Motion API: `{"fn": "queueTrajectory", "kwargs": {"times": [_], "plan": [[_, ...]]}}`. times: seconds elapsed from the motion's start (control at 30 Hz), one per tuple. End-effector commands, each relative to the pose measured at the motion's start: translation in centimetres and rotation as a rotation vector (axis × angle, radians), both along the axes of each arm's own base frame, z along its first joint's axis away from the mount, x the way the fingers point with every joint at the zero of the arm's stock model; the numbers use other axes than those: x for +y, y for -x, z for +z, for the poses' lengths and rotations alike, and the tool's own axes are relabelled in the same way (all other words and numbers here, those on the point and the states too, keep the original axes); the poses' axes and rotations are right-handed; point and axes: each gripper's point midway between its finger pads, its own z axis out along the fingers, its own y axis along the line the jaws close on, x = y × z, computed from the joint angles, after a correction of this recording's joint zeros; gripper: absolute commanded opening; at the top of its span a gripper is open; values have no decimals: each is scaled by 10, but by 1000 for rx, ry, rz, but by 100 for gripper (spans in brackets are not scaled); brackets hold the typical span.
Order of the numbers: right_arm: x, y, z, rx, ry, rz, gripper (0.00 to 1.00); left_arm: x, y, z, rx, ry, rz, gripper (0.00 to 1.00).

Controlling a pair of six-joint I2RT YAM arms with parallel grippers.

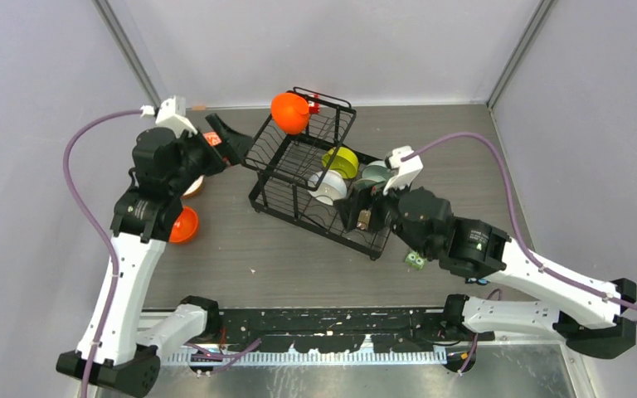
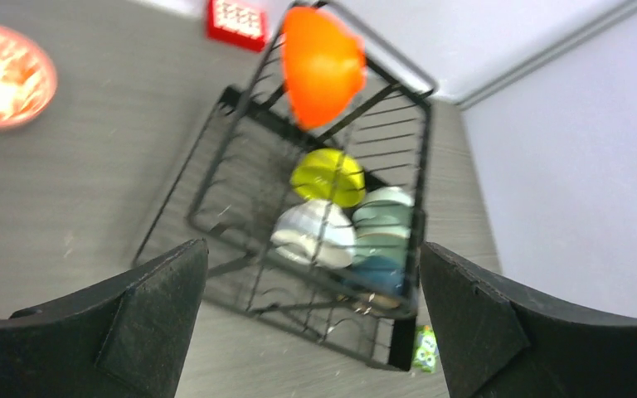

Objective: Unload the bowls from the dish rack
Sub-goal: Pick up the bowl from the dish rack.

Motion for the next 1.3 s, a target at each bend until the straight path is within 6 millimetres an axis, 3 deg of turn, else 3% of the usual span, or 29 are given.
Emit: {"fn": "queueTrajectory", "kwargs": {"times": [0.0,0.1,0.17,0.3,0.53,0.77,0.9,1.07,1.27], "plan": [[-2,-27,16,59,-142,-45,99,-38,-23,70,-259,47,-189,100],[-7,-39,15,115,-227,-65,99,-56,-42,90,-316,52,-272,100],[-6,-37,16,113,-267,-51,98,-62,-56,97,-335,44,-298,100],[-3,-32,5,130,-281,-23,98,-70,-85,96,-305,81,-366,99],[-7,-25,-22,177,-270,-27,98,-58,-133,69,-212,284,-430,90],[-2,-8,-43,232,-337,38,97,-57,-160,54,-172,352,-486,84],[-7,-5,-51,247,-346,24,97,-57,-181,30,-108,378,-467,81],[-12,-4,-51,240,-329,16,97,-64,-194,8,-39,417,-473,75],[-11,-5,-53,241,-322,16,97,-70,-200,0,-12,421,-487,73]]}}
